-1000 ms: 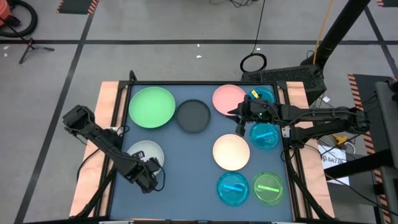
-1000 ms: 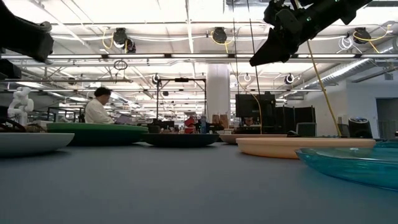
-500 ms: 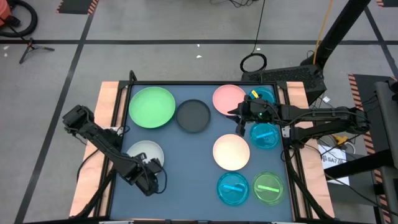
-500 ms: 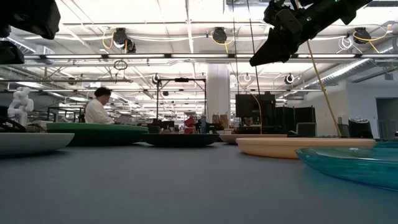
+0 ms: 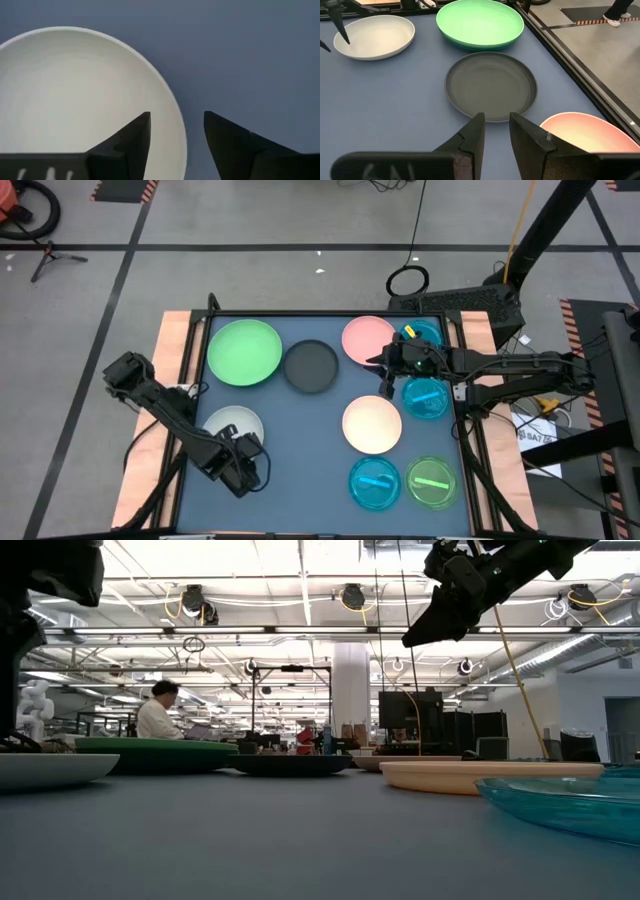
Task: Stack plastic plates
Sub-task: Stack the white plate on top of the light green plate
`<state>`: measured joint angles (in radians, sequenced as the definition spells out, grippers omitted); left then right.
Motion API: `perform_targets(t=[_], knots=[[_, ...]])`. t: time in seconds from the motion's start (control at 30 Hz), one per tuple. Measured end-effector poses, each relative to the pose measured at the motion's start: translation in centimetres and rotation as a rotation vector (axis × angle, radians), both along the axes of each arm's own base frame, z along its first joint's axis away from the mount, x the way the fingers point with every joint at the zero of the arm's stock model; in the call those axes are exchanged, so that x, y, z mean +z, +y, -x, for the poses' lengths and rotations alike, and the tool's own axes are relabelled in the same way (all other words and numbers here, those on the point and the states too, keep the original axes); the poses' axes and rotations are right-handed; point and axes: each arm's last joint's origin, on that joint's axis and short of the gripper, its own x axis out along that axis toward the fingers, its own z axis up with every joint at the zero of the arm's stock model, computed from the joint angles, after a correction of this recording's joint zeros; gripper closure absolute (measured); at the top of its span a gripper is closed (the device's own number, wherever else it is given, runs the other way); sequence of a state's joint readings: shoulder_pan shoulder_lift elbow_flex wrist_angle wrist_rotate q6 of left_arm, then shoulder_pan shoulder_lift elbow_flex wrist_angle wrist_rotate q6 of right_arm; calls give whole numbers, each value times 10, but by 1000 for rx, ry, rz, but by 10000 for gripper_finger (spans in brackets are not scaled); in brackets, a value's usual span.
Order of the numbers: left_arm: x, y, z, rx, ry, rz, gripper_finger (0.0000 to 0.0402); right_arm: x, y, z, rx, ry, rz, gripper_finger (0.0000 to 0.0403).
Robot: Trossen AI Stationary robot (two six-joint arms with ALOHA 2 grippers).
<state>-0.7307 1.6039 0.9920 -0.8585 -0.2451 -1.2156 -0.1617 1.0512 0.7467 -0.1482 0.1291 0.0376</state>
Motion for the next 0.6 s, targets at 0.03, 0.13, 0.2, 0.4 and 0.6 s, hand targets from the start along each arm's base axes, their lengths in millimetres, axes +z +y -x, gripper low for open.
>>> perform_targets(t=[0.03, 0.13, 0.2, 0.4, 0.6], knots=[[-3, -1, -1, -4, 4, -3, 211, 0, 0, 0, 0, 0, 0, 316], [-16, -5, -4, -16, 37, -25, 211, 0, 0, 0, 0, 3, -1, 316], [-23, -5, -5, -15, 64, -49, 211, 0, 0, 0, 0, 3, -1, 316], [-38, -6, -4, -52, 151, -93, 213, 0, 0, 0, -2, 2, -2, 316], [-34, -7, -2, -88, 165, -55, 278, 0, 0, 0, -2, -2, -2, 316]])
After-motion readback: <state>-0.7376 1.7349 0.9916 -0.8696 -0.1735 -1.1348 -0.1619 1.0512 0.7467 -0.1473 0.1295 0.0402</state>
